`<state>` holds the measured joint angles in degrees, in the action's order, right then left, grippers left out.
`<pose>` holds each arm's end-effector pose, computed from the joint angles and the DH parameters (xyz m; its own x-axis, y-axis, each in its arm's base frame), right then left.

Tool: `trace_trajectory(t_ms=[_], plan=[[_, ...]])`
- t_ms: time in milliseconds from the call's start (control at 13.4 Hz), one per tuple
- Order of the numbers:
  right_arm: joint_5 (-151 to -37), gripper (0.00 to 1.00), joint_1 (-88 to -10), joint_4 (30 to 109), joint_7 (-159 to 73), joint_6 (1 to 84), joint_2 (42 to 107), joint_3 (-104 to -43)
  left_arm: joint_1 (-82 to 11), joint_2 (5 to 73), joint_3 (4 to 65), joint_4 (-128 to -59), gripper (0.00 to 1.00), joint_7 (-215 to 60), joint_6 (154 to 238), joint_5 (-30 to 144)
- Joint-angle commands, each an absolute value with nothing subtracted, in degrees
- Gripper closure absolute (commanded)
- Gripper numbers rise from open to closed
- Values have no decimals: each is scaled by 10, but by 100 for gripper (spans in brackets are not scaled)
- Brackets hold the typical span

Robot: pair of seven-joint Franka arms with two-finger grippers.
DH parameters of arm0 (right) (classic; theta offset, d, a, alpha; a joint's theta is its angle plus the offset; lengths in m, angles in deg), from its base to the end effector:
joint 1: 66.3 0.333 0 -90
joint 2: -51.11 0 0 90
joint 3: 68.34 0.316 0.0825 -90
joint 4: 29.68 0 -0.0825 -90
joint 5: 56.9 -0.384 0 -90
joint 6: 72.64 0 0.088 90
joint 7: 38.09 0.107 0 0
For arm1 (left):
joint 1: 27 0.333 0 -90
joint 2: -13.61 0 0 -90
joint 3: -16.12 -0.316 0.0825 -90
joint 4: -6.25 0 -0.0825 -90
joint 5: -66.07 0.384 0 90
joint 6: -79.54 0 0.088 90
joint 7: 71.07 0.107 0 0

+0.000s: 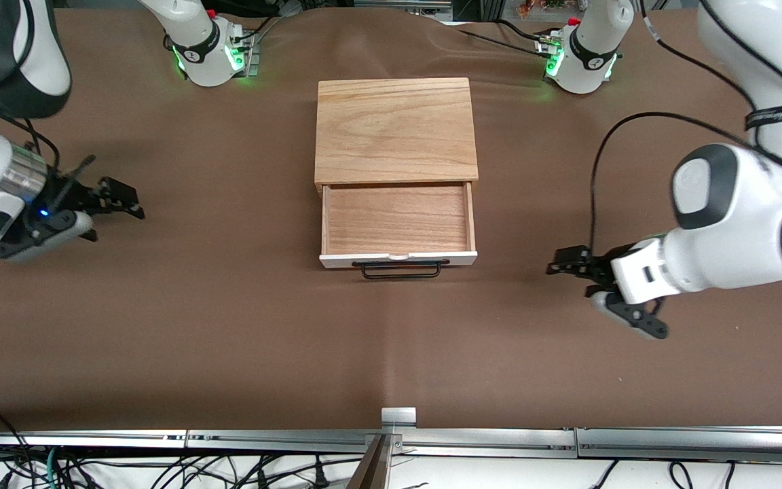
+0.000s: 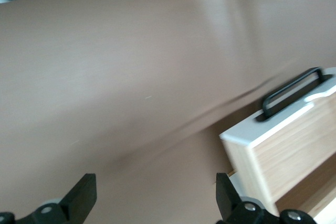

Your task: Pull top drawer with both arms simultaneously

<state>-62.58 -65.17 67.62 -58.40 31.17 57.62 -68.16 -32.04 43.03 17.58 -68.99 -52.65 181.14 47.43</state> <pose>0.5981 0.0218 0.5195 0.9381 0.3447 0.0324 0.3463 -0.9337 -0.0909 0.6956 -0.1036 0.4437 0.9384 -0.3432 0.0405 -0.3372 -0.8836 0.3249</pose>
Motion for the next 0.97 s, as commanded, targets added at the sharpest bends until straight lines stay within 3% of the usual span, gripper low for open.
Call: trace_trajectory(t_ms=[0, 374, 899], plan=[[-586, 0, -648, 698, -508, 271, 522, -681, -321, 377, 166, -704, 0, -533, 1796, 556], [-572, 0, -648, 698, -502, 263, 511, -679, -310, 314, 165, -708, 0, -539, 1794, 683], [-573, 0, -647, 697, -507, 261, 509, -678, -300, 226, 166, -813, 0, -712, 1754, 679]])
